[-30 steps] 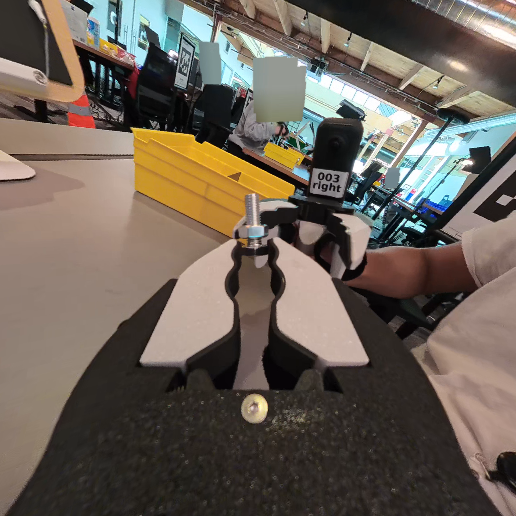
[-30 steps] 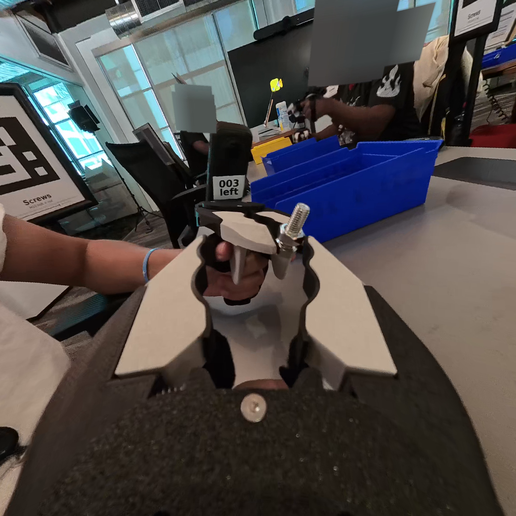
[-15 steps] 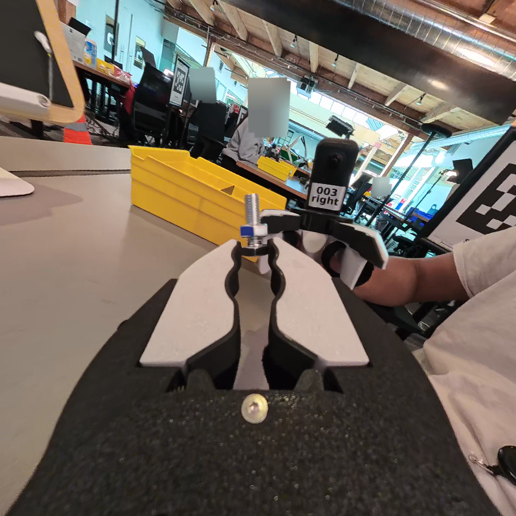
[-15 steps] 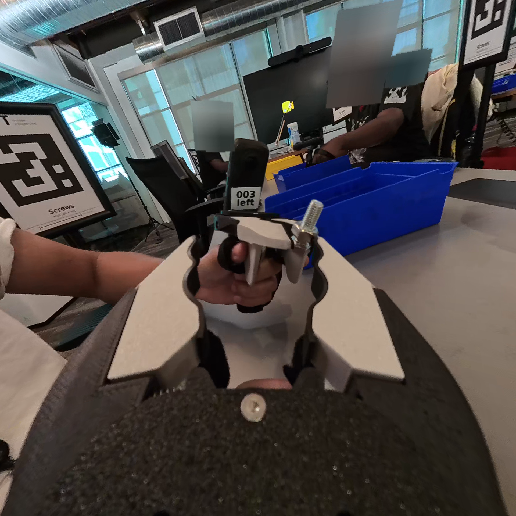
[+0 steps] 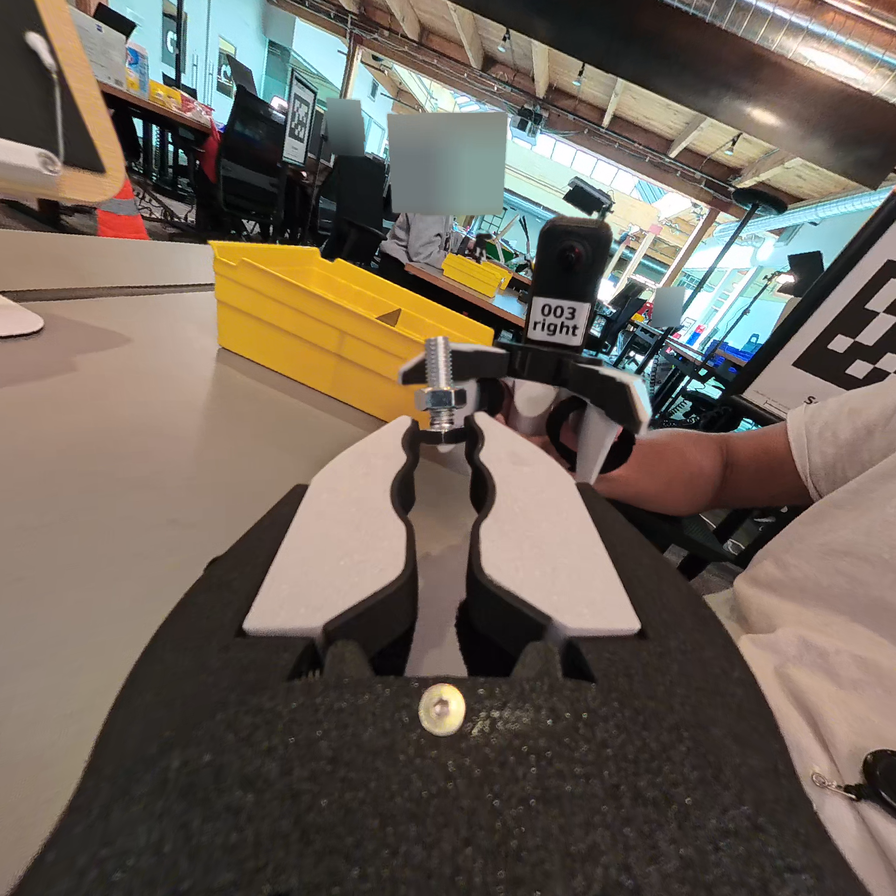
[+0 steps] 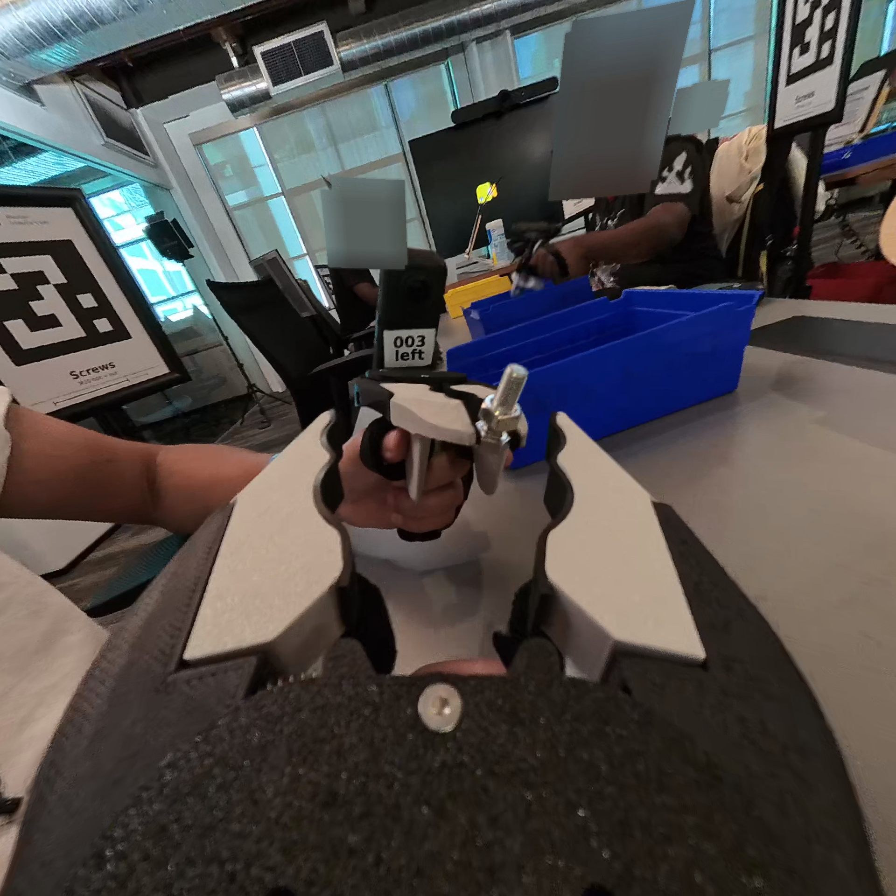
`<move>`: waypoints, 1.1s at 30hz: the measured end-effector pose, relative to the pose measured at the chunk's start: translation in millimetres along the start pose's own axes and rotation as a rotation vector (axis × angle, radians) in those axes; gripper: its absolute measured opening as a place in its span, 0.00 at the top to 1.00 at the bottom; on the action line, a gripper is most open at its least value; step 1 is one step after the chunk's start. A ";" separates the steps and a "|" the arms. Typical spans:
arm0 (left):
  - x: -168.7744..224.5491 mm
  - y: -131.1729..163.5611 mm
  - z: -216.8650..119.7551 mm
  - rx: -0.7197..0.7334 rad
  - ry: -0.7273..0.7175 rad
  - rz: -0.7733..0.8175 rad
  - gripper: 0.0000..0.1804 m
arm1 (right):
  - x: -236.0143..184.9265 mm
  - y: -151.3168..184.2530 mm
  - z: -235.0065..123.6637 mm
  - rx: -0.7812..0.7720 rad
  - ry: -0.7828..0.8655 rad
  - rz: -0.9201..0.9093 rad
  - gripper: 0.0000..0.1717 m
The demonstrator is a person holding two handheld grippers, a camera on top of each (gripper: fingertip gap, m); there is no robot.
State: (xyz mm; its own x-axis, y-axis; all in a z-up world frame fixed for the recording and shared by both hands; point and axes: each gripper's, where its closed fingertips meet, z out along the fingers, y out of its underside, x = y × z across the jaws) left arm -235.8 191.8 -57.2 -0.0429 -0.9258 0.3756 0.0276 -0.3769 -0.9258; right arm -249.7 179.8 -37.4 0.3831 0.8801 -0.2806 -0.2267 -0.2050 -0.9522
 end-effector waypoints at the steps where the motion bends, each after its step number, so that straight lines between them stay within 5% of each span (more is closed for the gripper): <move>1: -1.5 -0.3 -0.7 0.000 -0.002 -0.009 0.90 | -2.4 4.0 2.4 -0.014 -0.017 0.014 0.52; 33: -3.4 8.0 2.8 -0.048 0.004 -0.009 0.90 | 0.0 12.5 11.2 -0.013 0.029 -0.045 0.45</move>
State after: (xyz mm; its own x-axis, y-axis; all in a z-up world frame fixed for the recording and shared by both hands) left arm -232.6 191.8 -65.8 -0.0467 -0.9221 0.3841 -0.0204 -0.3836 -0.9233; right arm -262.6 182.0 -48.0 0.4187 0.8756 -0.2408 -0.1970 -0.1712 -0.9653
